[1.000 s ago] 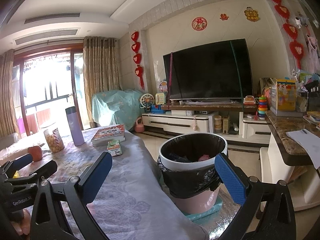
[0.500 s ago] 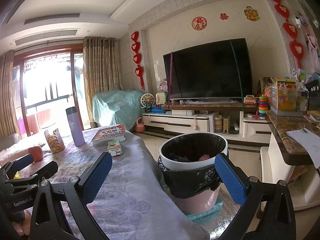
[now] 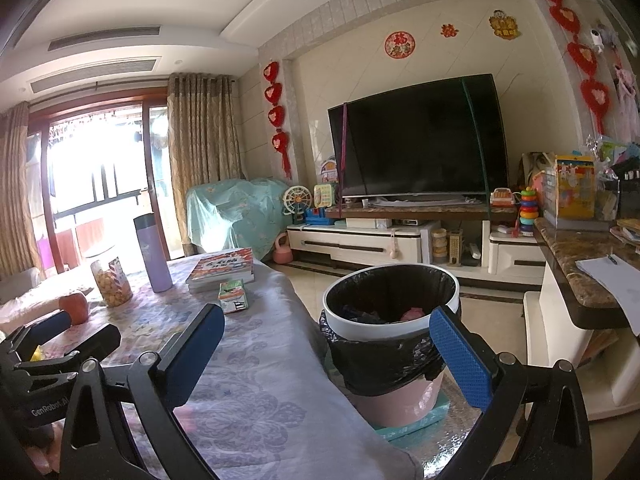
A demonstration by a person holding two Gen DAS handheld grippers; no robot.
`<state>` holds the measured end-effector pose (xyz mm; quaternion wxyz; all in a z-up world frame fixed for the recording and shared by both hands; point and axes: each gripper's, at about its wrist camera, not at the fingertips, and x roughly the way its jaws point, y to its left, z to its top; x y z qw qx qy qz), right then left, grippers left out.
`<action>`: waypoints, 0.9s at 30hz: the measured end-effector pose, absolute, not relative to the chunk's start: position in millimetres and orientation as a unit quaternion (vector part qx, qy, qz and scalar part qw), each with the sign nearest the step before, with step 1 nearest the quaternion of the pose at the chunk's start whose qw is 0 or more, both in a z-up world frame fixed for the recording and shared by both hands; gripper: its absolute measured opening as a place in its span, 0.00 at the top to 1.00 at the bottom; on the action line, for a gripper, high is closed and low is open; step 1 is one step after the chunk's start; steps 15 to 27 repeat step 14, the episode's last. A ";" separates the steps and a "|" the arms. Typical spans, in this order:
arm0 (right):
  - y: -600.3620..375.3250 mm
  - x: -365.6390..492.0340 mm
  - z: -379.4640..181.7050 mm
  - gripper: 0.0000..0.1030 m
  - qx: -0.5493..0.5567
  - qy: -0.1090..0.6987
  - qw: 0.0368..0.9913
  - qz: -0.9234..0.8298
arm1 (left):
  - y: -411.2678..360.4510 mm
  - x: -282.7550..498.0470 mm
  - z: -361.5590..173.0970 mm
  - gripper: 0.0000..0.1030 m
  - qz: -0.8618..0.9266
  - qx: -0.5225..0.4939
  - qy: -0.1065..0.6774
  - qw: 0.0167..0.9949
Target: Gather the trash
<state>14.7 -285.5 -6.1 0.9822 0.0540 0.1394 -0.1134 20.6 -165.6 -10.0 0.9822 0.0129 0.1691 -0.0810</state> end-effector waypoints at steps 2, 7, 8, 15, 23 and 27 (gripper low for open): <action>-283.2 16.6 -6.1 0.00 0.056 0.141 0.982 -0.112 | -165.5 21.1 -10.0 0.01 -0.082 0.012 0.170 0.982; -282.6 19.3 -6.4 0.00 0.059 0.144 0.982 -0.110 | -165.6 21.9 -9.5 0.01 -0.082 0.011 0.171 0.982; -282.1 19.5 -6.2 0.00 0.060 0.145 0.982 -0.109 | -163.7 22.6 -10.0 0.01 -0.082 0.011 0.171 0.982; -283.4 26.2 -6.2 0.00 0.069 0.154 0.980 -0.101 | -159.6 26.7 -11.1 0.01 -0.081 0.007 0.178 0.981; -283.4 26.2 -6.2 0.00 0.069 0.154 0.980 -0.101 | -159.6 26.7 -11.1 0.01 -0.081 0.007 0.178 0.981; -283.4 26.2 -6.2 0.00 0.069 0.154 0.980 -0.101 | -159.6 26.7 -11.1 0.01 -0.081 0.007 0.178 0.981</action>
